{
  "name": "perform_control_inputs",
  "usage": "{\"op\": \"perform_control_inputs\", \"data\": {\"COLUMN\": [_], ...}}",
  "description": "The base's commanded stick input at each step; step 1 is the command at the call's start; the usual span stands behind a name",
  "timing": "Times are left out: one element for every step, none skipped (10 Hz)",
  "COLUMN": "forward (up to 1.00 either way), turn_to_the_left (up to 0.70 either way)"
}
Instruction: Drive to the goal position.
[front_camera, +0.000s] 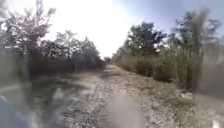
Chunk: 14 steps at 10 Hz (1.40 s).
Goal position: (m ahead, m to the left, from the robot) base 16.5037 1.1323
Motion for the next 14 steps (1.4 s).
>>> {"op": "perform_control_inputs", "data": {"forward": [1.0, 1.0, 1.0, 1.0, 1.0, 1.0, 1.0, 1.0, 1.0, 1.0, 1.0, 1.0, 1.0, 1.0], "turn_to_the_left": [0.0, 0.0, 0.0, 0.0, 0.0, 0.0, 0.0, 0.0, 0.0, 0.0, 0.0, 0.0, 0.0, 0.0]}}
